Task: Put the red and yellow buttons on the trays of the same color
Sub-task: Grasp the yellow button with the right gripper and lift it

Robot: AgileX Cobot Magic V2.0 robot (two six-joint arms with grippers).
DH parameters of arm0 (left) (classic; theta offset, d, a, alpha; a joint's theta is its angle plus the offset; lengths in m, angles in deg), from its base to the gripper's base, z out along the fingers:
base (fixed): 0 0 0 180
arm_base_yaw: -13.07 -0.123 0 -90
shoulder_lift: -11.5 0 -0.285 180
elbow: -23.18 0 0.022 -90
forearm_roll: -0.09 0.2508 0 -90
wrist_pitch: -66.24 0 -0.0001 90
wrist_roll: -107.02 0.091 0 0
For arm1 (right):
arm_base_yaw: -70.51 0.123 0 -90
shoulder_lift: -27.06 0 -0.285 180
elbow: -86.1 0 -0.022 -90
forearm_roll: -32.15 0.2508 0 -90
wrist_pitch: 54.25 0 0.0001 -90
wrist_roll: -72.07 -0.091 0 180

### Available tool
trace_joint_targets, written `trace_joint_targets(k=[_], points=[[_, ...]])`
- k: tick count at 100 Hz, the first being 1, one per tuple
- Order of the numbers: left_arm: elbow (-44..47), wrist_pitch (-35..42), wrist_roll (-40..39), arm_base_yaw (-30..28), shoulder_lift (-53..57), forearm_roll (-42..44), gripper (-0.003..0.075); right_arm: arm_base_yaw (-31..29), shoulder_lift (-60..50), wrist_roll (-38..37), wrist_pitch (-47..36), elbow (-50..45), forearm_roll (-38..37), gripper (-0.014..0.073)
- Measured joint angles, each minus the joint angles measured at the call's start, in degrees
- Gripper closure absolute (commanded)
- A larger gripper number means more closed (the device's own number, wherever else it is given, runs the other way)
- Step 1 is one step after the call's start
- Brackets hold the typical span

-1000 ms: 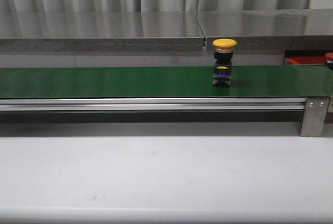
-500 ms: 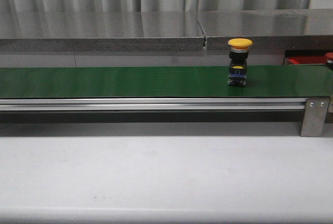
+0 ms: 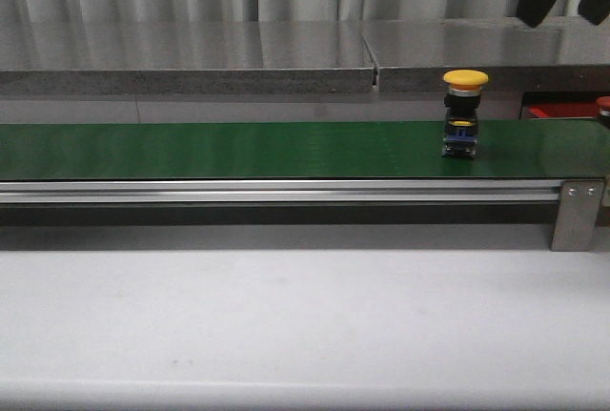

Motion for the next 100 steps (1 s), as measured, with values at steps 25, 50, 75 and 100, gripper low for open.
trace_joint_targets(k=[25,50,75,100], points=[[0.00,0.00,0.00,0.00,0.00,0.00,0.0741,0.56,6.47,4.53,-1.82,0.00,2.97,0.0083],[0.00,0.00,0.00,0.00,0.00,0.00,0.0741,0.56,11.46,5.33,-9.08,0.00,3.83,0.0106],[0.00,0.00,0.00,0.00,0.00,0.00,0.0741,0.56,12.97,5.32,-12.81,0.00,4.19,0.0482],[0.00,0.00,0.00,0.00,0.00,0.00,0.0741,0.56,11.17,4.65,-12.81,-0.22,4.33,0.0588]])
